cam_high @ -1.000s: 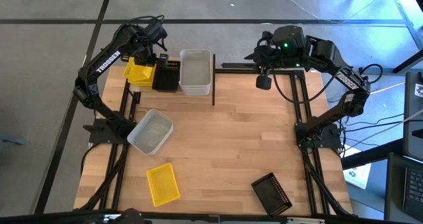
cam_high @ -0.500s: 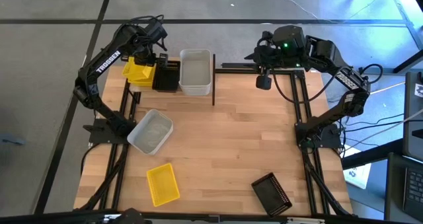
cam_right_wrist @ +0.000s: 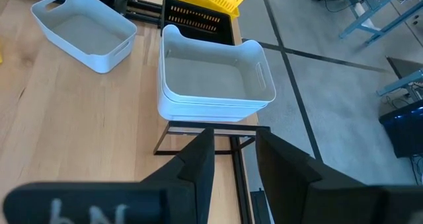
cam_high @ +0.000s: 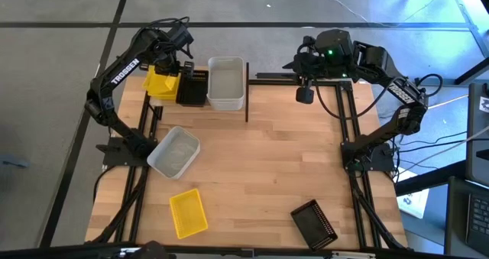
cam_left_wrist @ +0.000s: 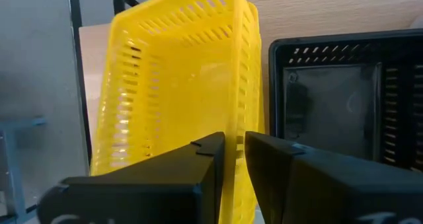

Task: Stack baskets on shelf by color
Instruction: Stack the top yellow bin on top of the other yellow bin on the shelf, then stack the gray bin on top of the other gray bin on the shelf

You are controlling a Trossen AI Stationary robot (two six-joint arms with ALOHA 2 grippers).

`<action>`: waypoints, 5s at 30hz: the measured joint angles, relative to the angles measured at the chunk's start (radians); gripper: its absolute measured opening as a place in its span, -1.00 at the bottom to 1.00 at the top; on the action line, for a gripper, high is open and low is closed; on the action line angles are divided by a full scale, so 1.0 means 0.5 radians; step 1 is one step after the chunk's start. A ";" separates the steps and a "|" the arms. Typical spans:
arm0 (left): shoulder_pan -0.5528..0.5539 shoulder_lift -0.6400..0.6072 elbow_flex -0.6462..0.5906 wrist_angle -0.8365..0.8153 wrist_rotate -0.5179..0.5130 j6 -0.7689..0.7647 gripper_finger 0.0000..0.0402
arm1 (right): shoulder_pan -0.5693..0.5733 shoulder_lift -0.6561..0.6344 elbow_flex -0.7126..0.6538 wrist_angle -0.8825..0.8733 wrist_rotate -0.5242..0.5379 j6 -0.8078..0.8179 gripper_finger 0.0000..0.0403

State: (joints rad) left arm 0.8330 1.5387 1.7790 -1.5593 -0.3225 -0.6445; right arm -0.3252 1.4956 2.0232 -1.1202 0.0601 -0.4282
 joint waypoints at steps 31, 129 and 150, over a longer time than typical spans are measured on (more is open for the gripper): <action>-0.085 -0.016 0.167 0.115 -0.034 0.257 -0.81 | 0.000 0.000 0.000 0.004 0.000 0.000 -0.44; -0.393 -0.034 0.285 0.064 0.458 0.834 -1.00 | 0.000 0.000 0.001 -0.035 -0.159 -0.047 -0.44; -1.227 -0.614 -0.312 -0.026 0.787 0.460 -1.00 | 0.121 0.000 0.001 -0.287 -0.706 -0.283 -0.44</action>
State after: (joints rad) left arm 0.2197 1.2315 1.6230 -1.5723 0.0710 -0.4144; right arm -0.2646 1.4956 2.0235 -1.2638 -0.2931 -0.5697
